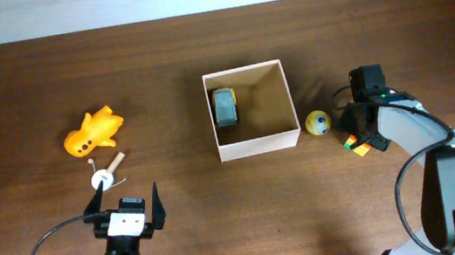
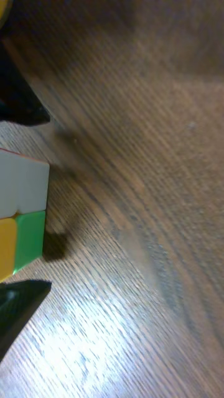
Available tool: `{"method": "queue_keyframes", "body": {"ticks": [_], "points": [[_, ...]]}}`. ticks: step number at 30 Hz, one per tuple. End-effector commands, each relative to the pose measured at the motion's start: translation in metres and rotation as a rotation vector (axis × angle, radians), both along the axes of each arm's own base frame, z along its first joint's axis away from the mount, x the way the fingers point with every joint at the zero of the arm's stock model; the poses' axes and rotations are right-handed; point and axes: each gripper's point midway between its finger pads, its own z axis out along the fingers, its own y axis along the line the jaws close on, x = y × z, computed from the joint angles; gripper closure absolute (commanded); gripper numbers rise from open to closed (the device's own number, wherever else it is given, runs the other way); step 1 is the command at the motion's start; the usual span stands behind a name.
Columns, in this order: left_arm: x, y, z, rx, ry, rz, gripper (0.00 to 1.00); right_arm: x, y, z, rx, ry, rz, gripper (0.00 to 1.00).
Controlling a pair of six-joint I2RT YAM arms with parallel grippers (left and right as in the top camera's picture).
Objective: Pack container
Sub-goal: 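Lower the right gripper onto the colored cube and grasp it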
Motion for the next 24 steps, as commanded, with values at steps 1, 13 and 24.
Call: {"method": "queue_keyframes", "body": {"ticks": [1, 13, 24], "points": [[0.000, 0.002, -0.002, 0.013, -0.002, 0.011, 0.01, -0.007, 0.004, -0.014, 0.023, 0.040, 0.003, 0.30], [0.000, 0.002, -0.002, 0.013, -0.002, 0.011, 0.01, 0.000, 0.004, -0.013, 0.022, 0.012, 0.004, 0.48], [0.000, 0.002, -0.002, 0.013, -0.002, 0.011, 0.01, 0.015, 0.020, 0.002, 0.102, -0.024, 0.080, 0.50]]}}
